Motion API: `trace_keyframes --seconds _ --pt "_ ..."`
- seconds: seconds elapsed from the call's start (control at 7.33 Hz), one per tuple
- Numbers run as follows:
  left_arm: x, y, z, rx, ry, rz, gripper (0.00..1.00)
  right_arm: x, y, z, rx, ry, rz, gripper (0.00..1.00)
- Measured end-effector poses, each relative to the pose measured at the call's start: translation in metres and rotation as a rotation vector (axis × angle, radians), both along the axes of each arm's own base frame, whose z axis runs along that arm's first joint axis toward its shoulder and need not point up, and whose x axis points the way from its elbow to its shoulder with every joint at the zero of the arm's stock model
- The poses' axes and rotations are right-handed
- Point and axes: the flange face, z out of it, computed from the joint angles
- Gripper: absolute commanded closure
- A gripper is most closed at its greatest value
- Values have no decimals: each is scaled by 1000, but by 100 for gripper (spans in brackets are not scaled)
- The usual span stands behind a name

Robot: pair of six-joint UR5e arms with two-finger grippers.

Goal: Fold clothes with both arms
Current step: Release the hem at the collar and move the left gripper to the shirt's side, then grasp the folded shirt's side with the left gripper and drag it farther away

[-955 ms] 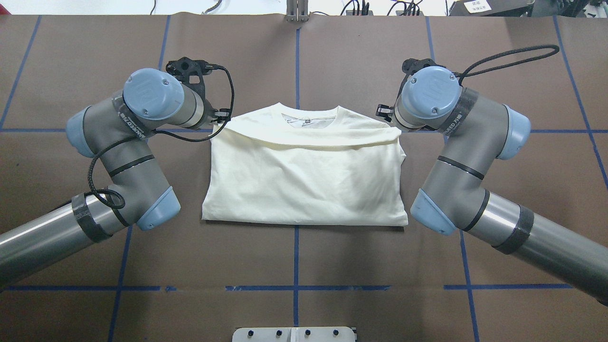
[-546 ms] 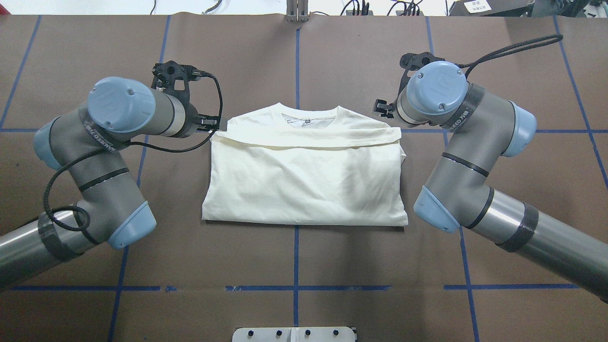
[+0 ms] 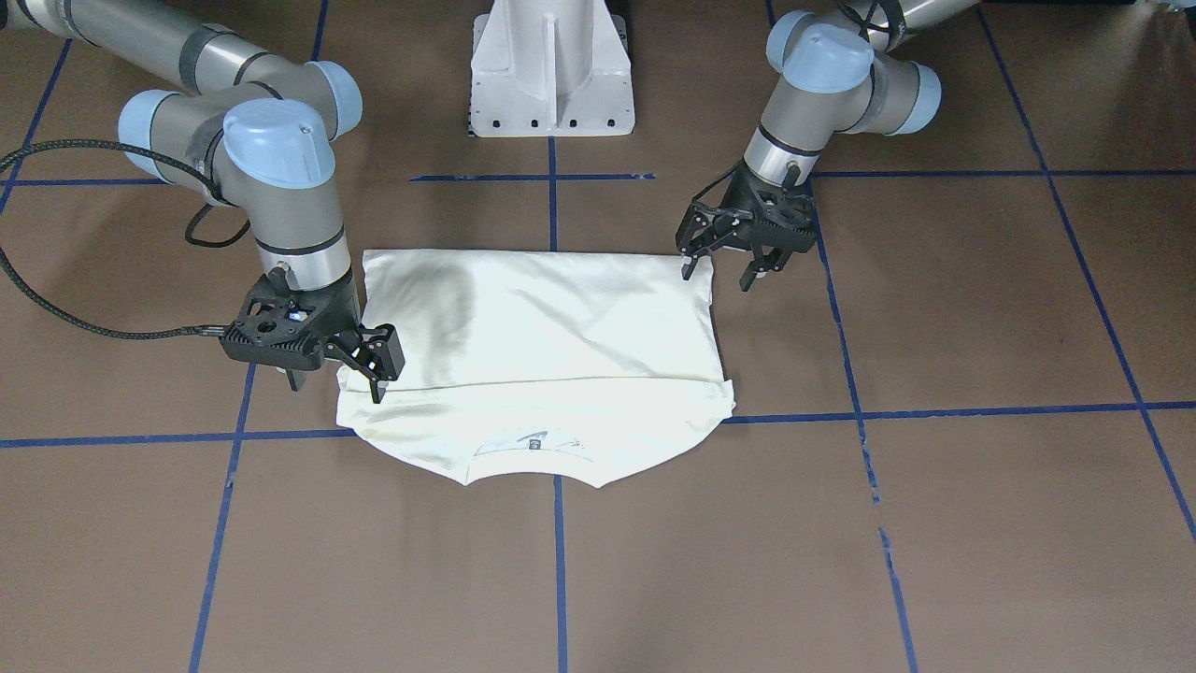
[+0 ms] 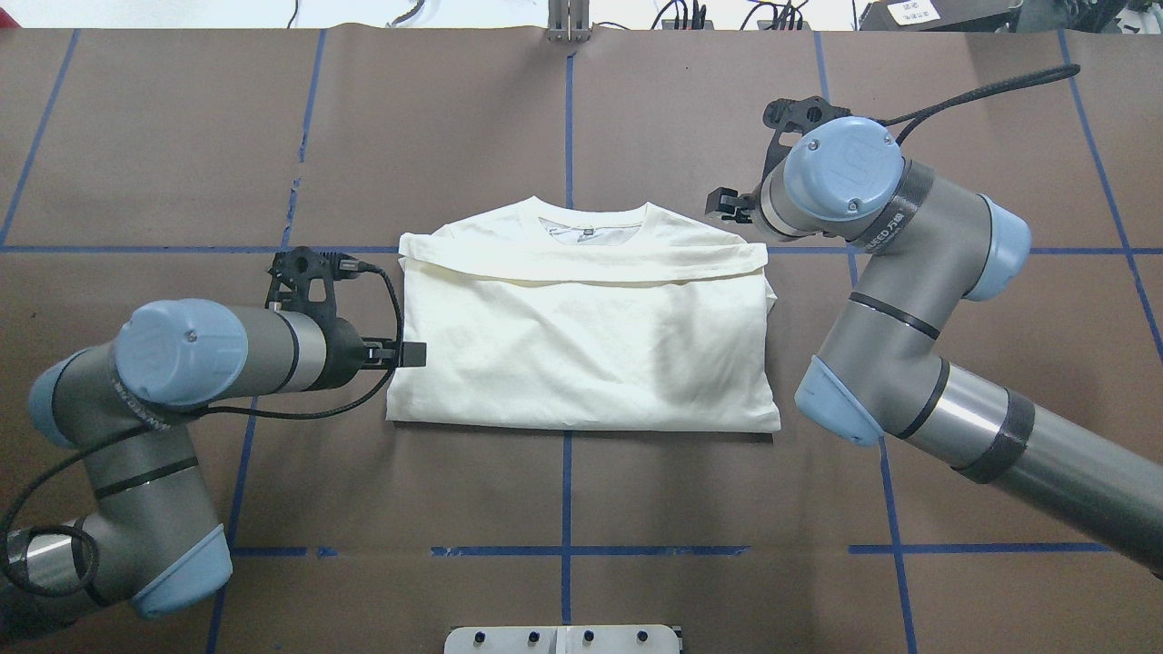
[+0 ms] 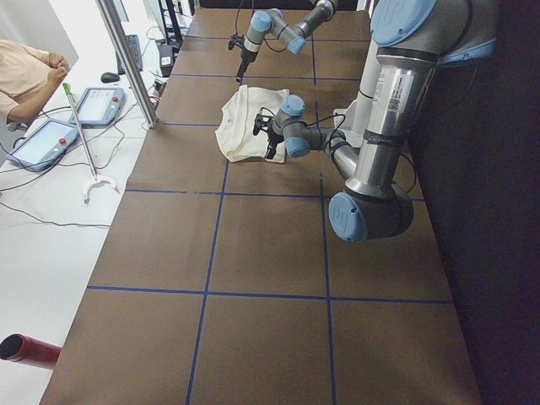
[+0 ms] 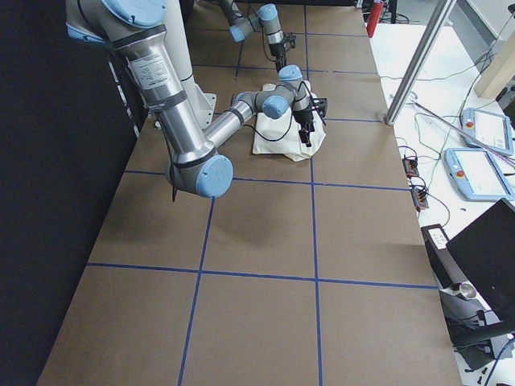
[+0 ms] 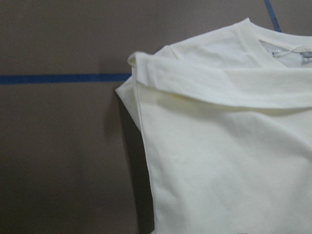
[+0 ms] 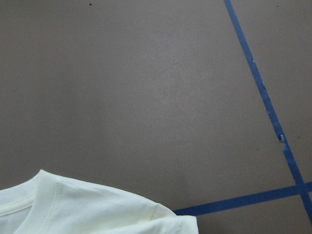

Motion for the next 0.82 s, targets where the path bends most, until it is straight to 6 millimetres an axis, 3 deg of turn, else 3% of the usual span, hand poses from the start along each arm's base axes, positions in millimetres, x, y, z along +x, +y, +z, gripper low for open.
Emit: trace_keyframes --seconds 0.14,0.27,0.55,0.68,0.82 --pt "10 17 9 -18 18 -3 26 0 0 0 3 -4 0 0" --pt "17 25 16 -26 21 -3 34 0 0 0 4 -5 1 0" --pt "25 32 20 -31 19 1 83 0 0 -1 5 -6 1 0" --pt "28 34 21 -32 18 6 100 0 0 -1 5 -6 1 0" --pt "31 37 21 -32 18 12 100 0 0 1 4 -4 1 0"
